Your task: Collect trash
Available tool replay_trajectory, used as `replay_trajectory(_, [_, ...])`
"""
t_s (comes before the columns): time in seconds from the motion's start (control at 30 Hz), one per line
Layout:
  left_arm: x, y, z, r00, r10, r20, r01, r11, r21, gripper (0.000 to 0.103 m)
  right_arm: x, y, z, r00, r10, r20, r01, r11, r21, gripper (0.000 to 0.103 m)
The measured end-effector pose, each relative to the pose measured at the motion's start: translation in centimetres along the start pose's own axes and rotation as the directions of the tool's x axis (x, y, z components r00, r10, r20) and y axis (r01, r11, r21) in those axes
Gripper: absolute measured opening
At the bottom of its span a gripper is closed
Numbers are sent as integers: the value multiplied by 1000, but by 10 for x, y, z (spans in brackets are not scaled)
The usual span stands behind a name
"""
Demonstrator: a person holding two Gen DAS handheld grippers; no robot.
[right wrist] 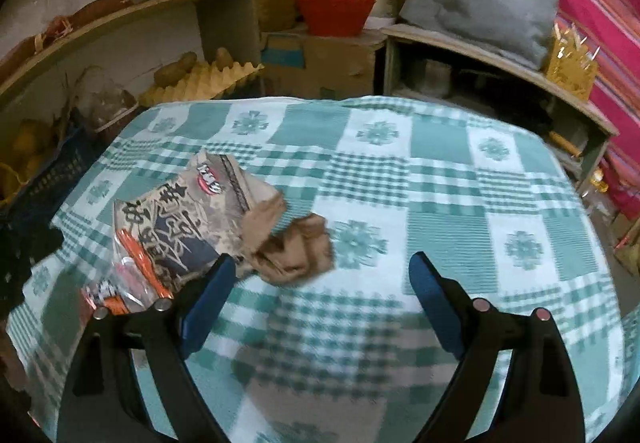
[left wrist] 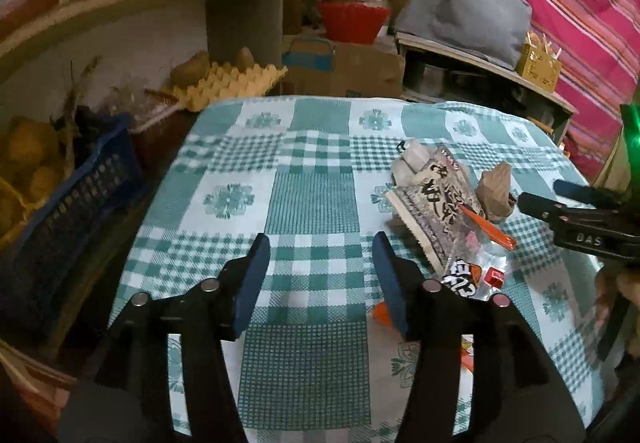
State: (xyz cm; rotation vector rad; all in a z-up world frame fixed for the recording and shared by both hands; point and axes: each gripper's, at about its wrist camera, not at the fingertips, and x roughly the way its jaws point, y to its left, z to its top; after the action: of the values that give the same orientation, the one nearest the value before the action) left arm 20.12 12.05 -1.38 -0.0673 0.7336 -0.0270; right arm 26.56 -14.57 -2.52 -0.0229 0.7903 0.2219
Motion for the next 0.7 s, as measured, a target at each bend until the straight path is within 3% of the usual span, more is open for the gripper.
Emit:
replay_trajectory(0.2, [3,13,-3,1000,-23,-4,23,998,-51,72,28,12,5,999,-3,-54,2,1000,-7,84])
replay_trajectory(0.23, [2,14,-3,1000,-22,1,22,999,-50,75,31,12,4,998,2,-65,-2,1000,-4,74])
replay_trajectory(0.27, [1,13,-3,1000,-19,5,19,999,-46,77,37,12,3,996,17,-91,-18,1000,-2,58])
replay_trajectory(0.3, [0,14,-3,1000,-18,9,18,999,-42,80,40,10,2,994,31,-105,-31,1000,3,55])
replay_trajectory(0.43, [-4,12,-4,999,-41,15,41,998,-42,81,31,5,2,996,55,-77,-55,998,4,52])
replay_trajectory(0.7, [-4,-17,-8,991,-132,-7,132,991,4,85,-10,-34,-4,1000,-9,-27,10,1000,19,52])
